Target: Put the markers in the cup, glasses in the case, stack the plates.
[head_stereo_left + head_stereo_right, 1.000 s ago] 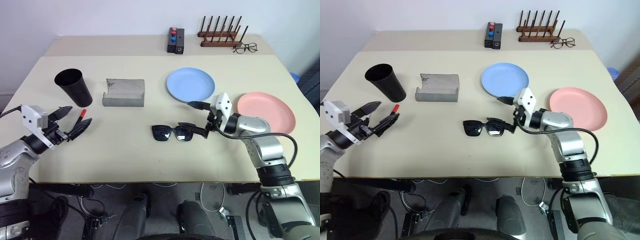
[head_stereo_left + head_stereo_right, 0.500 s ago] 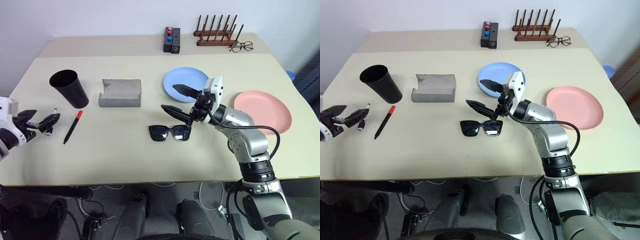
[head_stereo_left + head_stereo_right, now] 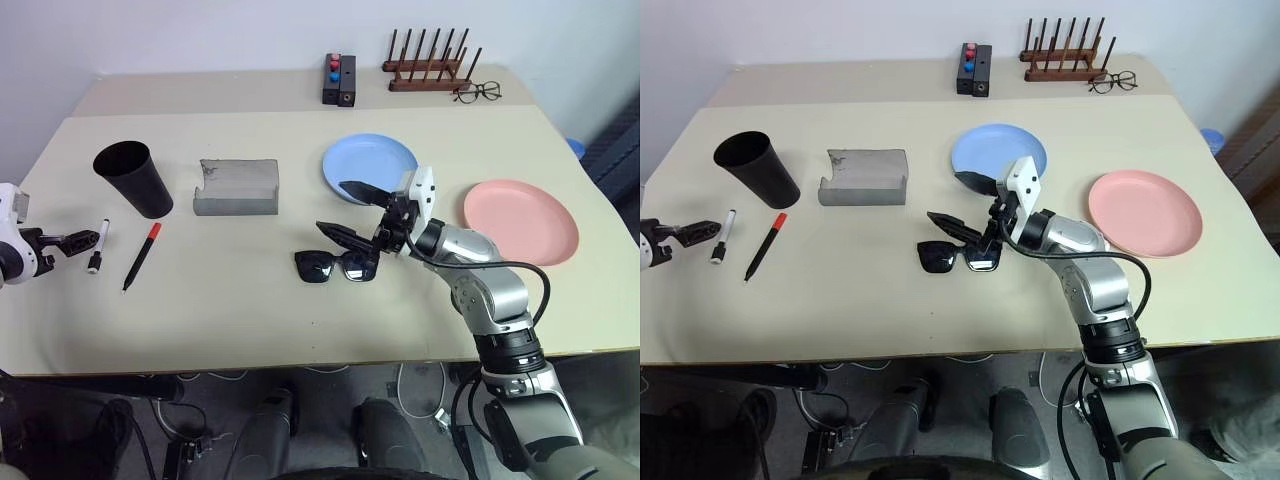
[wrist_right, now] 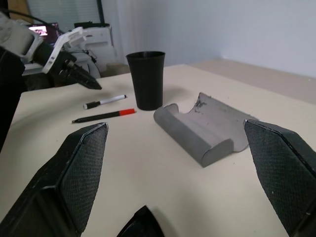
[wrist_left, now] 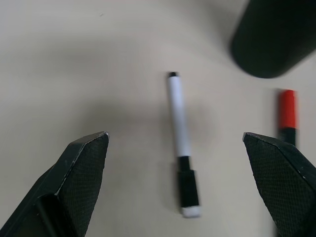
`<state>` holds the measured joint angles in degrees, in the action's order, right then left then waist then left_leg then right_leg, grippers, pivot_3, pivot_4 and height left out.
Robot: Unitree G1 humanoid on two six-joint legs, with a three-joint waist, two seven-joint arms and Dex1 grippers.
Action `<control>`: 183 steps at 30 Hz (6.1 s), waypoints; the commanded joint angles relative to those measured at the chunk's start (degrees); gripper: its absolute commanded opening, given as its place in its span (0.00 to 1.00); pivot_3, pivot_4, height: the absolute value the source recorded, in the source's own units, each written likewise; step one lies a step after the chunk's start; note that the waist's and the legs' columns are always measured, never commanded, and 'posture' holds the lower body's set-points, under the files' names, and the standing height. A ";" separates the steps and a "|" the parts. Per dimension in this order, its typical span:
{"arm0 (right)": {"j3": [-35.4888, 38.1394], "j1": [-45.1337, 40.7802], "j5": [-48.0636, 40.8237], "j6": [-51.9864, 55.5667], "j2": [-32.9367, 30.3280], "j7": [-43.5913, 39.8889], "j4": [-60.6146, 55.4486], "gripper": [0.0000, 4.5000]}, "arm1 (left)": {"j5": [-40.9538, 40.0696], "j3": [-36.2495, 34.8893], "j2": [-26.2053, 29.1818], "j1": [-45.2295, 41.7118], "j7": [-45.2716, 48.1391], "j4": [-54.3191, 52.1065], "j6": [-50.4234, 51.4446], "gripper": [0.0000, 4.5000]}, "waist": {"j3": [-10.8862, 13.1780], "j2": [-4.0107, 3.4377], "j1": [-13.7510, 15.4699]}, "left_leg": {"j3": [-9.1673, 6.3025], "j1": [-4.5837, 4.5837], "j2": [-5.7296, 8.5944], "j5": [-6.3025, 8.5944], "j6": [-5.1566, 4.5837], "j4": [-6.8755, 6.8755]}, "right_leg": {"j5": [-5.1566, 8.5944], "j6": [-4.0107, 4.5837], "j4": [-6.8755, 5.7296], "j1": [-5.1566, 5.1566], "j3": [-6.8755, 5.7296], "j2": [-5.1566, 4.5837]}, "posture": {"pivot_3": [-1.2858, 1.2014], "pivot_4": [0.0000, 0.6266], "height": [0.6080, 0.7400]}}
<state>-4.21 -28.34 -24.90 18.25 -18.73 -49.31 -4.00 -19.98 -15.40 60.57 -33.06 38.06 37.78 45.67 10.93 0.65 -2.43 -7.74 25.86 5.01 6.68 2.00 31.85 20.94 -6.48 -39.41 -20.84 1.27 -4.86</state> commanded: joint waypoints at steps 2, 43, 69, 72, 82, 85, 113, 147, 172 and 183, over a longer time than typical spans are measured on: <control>0.14 0.12 0.24 -0.98 -0.54 0.15 -3.01 0.99 | 6.09 5.84 1.81 -8.82 3.59 10.49 -1.24 1.00 | 0.00 0.01 0.03 | 0.01 0.00 0.01 0.00 0.00 0.01 | 0.00 -0.01 -0.01 0.01 0.00 0.02 | 0.52 0.24 0.98; -1.15 0.15 3.05 -2.57 -1.22 -0.42 -2.33 1.00 | 8.99 5.75 5.65 19.46 18.27 -18.32 9.20 0.20 | -0.02 -0.04 -0.43 | 0.15 -0.07 -0.05 0.01 0.06 0.05 | 0.02 0.03 -0.35 -0.14 0.27 -0.08 | 0.52 0.24 0.98; -0.84 0.24 3.17 -2.13 -1.15 0.36 -3.26 1.00 | 13.92 23.96 4.48 -6.64 25.30 1.54 10.68 0.99 | -0.02 0.06 -0.09 | 0.12 -0.04 -0.05 -0.05 0.02 0.10 | 0.00 0.00 -0.42 -0.15 0.16 0.09 | 0.52 0.24 0.98; -0.80 0.38 3.35 -2.34 -1.30 0.49 -3.15 1.00 | 14.72 24.53 3.91 -7.46 25.40 2.73 10.23 0.99 | -0.02 0.06 -0.08 | 0.12 -0.05 -0.05 -0.05 0.03 0.11 | 0.00 0.00 -0.45 -0.15 0.16 0.10 | 0.52 0.24 0.98; -1.26 0.41 3.87 -2.73 -1.38 0.23 -2.76 1.00 | 15.71 23.23 2.55 -7.88 24.42 4.43 10.78 0.14 | -0.03 0.06 -0.07 | 0.12 -0.07 -0.04 -0.06 0.03 0.16 | 0.01 0.00 -0.53 -0.15 0.16 0.11 | 0.52 0.24 0.98; -1.36 0.38 4.00 -2.87 -1.45 0.06 -2.55 1.00 | 15.52 22.97 2.79 -7.03 24.66 3.53 11.34 0.01 | -0.03 0.06 -0.03 | 0.12 -0.07 -0.03 -0.06 0.03 0.16 | 0.01 0.00 -0.53 -0.14 0.16 0.11 | 0.52 0.24 0.98; 5.15 -1.65 -7.90 2.73 -3.62 -5.12 -2.33 1.00 | -4.82 -16.21 -12.35 -0.50 9.64 -34.20 -19.77 0.01 | 0.00 0.11 0.11 | 0.09 0.02 -0.06 -0.07 0.05 0.23 | -0.01 -0.01 -0.40 -0.12 0.07 -0.01 | 0.52 0.24 0.98; 5.51 -1.28 -4.51 -1.36 -1.15 0.37 -2.11 1.00 | -1.74 -11.63 -18.80 -14.57 7.27 15.82 -58.97 0.01 | -0.02 0.15 -0.14 | 0.09 -0.02 -0.02 -0.12 0.06 0.29 | -0.02 -0.03 -0.61 0.12 0.05 0.19 | 0.52 0.24 0.98; 4.88 -1.56 -2.43 -2.66 -1.34 -0.10 -1.14 1.00 | -4.54 -6.98 -16.45 -9.12 7.21 -7.52 -38.84 0.99 | -0.02 0.15 -0.21 | 0.08 -0.01 -0.02 -0.13 0.06 0.31 | -0.02 -0.03 -0.63 0.13 0.05 0.20 | 0.52 0.24 0.98; 3.80 0.26 -6.87 0.00 -7.94 -11.68 -3.53 1.00 | -13.02 -9.92 -3.09 5.93 0.36 -39.08 5.35 0.99 | 0.00 0.11 -0.59 | 0.10 -0.22 -0.08 -0.12 0.07 0.21 | 0.00 0.00 -0.64 0.21 0.15 0.19 | 0.52 0.24 0.98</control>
<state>-0.39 -27.67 -30.20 18.38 -26.22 -59.51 -4.68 -31.57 -23.06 56.28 -27.24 39.48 2.24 47.51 10.93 0.76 -3.03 -7.64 25.63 4.91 6.57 2.07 32.07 20.94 -6.48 -40.04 -20.60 1.42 -4.70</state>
